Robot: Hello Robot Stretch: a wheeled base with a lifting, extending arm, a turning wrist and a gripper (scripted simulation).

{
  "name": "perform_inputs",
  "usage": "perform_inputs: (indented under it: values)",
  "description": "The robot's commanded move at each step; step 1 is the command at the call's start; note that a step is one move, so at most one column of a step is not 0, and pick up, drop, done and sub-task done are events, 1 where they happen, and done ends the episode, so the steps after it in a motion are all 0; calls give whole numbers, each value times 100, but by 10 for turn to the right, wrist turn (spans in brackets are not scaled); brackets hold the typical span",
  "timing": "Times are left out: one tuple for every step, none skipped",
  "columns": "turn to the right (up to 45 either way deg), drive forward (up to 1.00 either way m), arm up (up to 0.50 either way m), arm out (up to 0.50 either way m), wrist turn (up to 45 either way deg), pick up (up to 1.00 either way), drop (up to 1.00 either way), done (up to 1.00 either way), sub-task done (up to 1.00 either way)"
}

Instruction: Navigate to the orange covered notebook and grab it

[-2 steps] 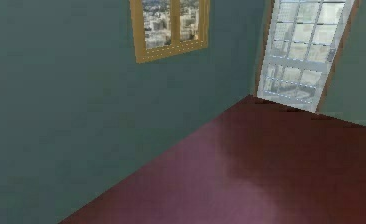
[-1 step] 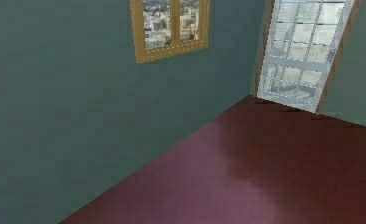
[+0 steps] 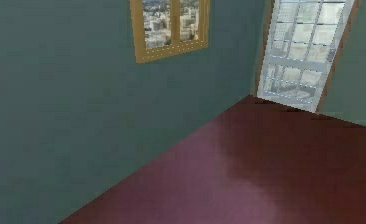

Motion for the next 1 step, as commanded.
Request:
perform_inputs:
  values:
    - [0,0,0,0,270,0,0,0,0]
